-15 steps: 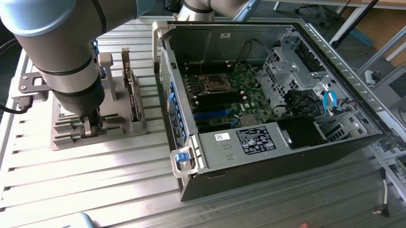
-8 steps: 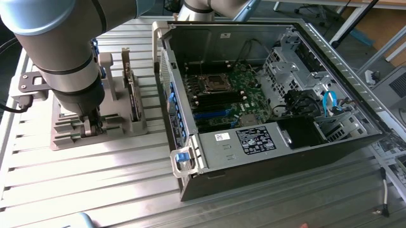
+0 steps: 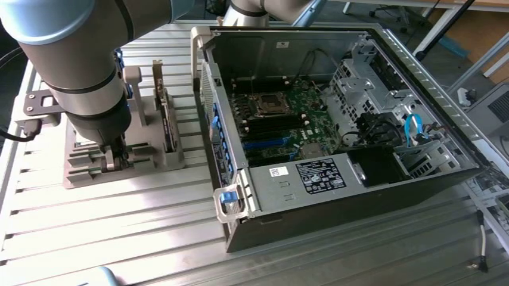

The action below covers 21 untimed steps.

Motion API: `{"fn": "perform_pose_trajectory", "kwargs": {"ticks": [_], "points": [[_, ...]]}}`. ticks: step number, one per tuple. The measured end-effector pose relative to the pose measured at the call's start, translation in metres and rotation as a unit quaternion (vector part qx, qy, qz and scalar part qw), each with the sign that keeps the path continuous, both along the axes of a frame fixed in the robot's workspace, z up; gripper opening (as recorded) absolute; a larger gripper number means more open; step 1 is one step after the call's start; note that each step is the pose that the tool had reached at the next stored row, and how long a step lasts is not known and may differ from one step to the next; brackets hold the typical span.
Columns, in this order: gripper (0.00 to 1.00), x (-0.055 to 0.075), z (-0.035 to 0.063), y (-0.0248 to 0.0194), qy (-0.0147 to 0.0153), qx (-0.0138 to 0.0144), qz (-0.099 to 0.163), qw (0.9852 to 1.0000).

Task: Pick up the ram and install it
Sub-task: 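Pick up the ram and move it above insertion slot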

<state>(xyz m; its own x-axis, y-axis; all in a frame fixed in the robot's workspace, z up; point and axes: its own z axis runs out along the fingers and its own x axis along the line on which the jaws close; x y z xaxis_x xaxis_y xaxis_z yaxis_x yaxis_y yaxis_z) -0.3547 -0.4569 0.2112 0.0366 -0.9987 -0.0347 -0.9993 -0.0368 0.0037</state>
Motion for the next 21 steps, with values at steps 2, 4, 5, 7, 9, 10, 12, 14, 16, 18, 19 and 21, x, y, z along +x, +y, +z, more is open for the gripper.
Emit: {"fn": "perform_pose_trajectory", "kwargs": {"ticks": [2, 4, 5, 7, 9, 10, 12, 14, 16, 18, 19, 21], "points": [[0.24, 0.0000, 0.0000, 0.0000, 0.0000, 0.0000, 0.000, 1.0000], [0.24, 0.0000, 0.0000, 0.0000, 0.0000, 0.0000, 0.000, 1.0000], [0.24, 0.0000, 0.0000, 0.0000, 0.0000, 0.0000, 0.000, 1.0000], [0.24, 0.0000, 0.0000, 0.0000, 0.0000, 0.0000, 0.000, 1.0000], [0.24, 0.0000, 0.0000, 0.0000, 0.0000, 0.0000, -0.001, 1.0000], [0.24, 0.0000, 0.0000, 0.0000, 0.0000, 0.0000, -0.003, 1.0000], [0.24, 0.0000, 0.0000, 0.0000, 0.0000, 0.0000, -0.004, 1.0000], [0.24, 0.0000, 0.0000, 0.0000, 0.0000, 0.0000, -0.004, 1.0000], [0.24, 0.0000, 0.0000, 0.0000, 0.0000, 0.0000, -0.007, 1.0000], [0.24, 0.0000, 0.0000, 0.0000, 0.0000, 0.0000, -0.009, 1.0000], [0.24, 0.0000, 0.0000, 0.0000, 0.0000, 0.0000, -0.009, 1.0000], [0.24, 0.0000, 0.0000, 0.0000, 0.0000, 0.0000, -0.010, 0.9999]]}}
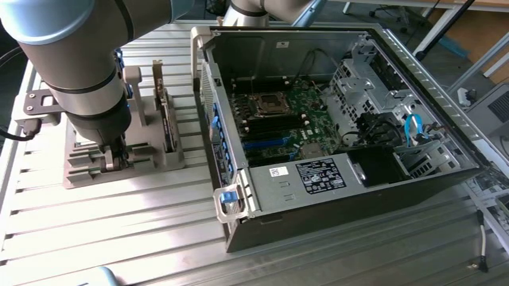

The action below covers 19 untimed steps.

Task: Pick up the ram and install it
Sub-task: 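Pick up the ram and move it above insertion slot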

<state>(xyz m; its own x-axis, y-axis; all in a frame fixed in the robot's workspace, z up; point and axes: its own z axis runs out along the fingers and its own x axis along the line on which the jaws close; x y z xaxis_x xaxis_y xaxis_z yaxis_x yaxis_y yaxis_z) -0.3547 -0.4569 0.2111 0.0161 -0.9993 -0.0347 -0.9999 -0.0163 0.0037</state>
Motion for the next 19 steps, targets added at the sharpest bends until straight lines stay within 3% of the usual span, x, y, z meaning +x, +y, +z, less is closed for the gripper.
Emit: {"fn": "perform_pose_trajectory", "kwargs": {"ticks": [11, 15, 19], "points": [[0.24, 0.0000, 0.0000, 0.0000, 0.0000, 0.0000, 0.000, 1.0000], [0.12, 0.0000, 0.0000, 0.0000, 0.0000, 0.0000, 0.000, 1.0000], [0.12, 0.0000, 0.0000, 0.0000, 0.0000, 0.0000, 0.000, 1.0000]]}}
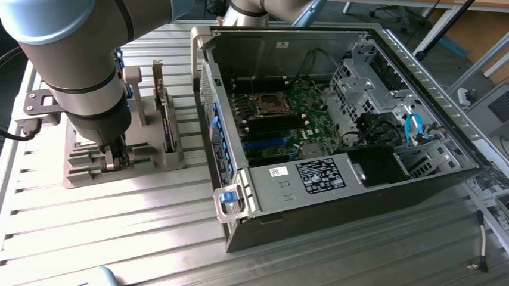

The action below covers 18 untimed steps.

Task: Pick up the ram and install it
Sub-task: 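Pick up the ram and move it above insertion slot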

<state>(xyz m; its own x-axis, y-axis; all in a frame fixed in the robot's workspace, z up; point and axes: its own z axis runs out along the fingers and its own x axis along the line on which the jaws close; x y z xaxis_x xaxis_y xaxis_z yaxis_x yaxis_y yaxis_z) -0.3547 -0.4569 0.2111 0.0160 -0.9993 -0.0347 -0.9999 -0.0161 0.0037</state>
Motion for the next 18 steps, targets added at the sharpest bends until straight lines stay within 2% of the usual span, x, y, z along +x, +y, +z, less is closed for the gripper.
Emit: {"fn": "perform_pose_trajectory", "kwargs": {"ticks": [18], "points": [[0.12, 0.0000, 0.0002, 0.0000, -0.0001, 0.0001, -0.011, 0.9999]]}}
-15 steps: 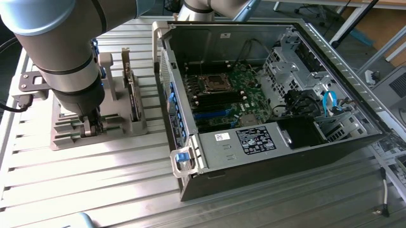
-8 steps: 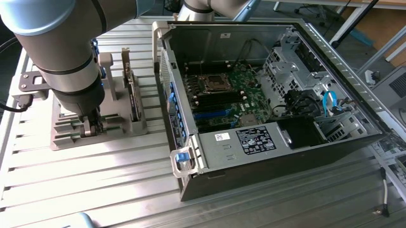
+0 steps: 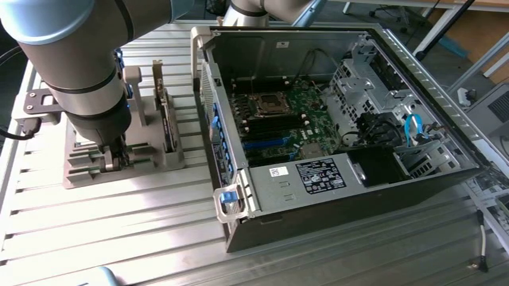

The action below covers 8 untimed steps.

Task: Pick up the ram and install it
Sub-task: 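Pick up the ram and move it above insertion slot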

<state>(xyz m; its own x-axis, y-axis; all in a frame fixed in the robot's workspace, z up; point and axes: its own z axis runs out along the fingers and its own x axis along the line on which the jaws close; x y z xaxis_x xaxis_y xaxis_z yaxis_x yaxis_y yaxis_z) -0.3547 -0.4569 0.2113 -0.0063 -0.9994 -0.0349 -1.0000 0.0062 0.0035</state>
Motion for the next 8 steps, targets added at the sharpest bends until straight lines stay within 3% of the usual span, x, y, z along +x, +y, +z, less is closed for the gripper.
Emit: {"fn": "perform_pose_trajectory", "kwargs": {"ticks": [8], "points": [[0.12, 0.0000, 0.0051, 0.0000, 0.0001, -0.0001, -0.001, 1.0000]]}}
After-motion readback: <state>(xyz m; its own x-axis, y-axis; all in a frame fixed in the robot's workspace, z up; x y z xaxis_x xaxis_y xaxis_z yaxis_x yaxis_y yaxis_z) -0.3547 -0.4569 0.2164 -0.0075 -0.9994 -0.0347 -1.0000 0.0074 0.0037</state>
